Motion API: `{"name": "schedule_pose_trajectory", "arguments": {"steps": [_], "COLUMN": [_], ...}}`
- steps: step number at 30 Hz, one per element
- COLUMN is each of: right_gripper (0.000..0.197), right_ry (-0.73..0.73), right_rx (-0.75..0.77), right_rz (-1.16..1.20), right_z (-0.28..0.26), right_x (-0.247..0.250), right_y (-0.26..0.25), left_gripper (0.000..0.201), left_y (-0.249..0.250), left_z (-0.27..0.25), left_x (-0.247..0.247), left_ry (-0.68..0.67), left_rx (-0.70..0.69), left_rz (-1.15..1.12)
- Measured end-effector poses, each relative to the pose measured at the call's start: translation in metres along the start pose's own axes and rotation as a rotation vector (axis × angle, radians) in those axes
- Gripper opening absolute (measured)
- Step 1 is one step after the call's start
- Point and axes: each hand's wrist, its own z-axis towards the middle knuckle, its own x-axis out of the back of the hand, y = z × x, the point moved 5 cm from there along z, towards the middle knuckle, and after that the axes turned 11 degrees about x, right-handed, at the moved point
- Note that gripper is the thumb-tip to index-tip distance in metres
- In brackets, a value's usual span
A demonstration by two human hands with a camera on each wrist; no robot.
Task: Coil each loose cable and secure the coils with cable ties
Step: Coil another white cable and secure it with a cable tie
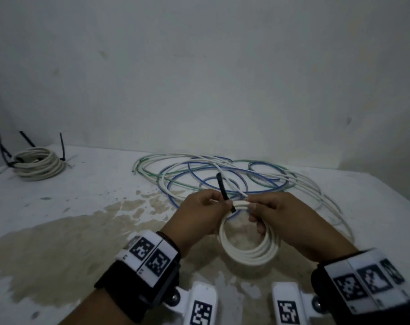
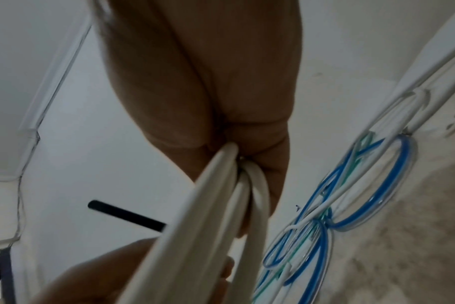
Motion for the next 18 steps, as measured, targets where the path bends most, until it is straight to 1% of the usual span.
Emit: {"name": "schedule_pose_trajectory", "arguments": {"steps": [1,3,5,6,8,10,12,15,18], "right_gripper": [0.016,0.017,0.016,0.015,0.015,0.021,0.024,0.018,0.018], "right_ry": [-0.050,-0.114,-0.122,-0.108,-0.087,-0.116,-0.163,-0.153,-0.125], "right_rx": [-0.004,-0.004,0.006,0.003,-0.036,-0.136,-0.226,-0.243,-0.292], "right_rz": [-0.001,0.018,0.047,0.067,0.115,0.225,0.343,0.487,0.544], "right_z": [0.002,0.007,0.012,0.015,0.019,0.021,0.022,0.034,0.050], "right_x": [-0.004,-0.014,-0.025,-0.031,-0.043,-0.061,-0.084,-0.118,-0.149], "right_y": [-0.004,-0.016,-0.028,-0.034,-0.044,-0.050,-0.059,-0.073,-0.084], "left_gripper": [0.005,0.012,0.014,0.015,0.017,0.019,0.019,0.018,0.015], "left_y": [0.000,-0.001,-0.003,-0.005,-0.010,-0.014,-0.019,-0.029,-0.037], "left_z": [-0.004,-0.013,-0.021,-0.025,-0.032,-0.040,-0.047,-0.054,-0.062], "left_x": [0.007,0.019,0.032,0.042,0.067,0.096,0.123,0.156,0.185], "left_ry": [-0.009,-0.021,0.024,0.055,0.134,0.229,0.312,0.391,0.448], "left_rx": [0.008,-0.001,-0.030,-0.033,-0.007,0.011,0.009,0.016,0.034], "left_rz": [0.004,0.038,0.091,0.060,-0.085,-0.229,-0.322,-0.397,-0.432]}}
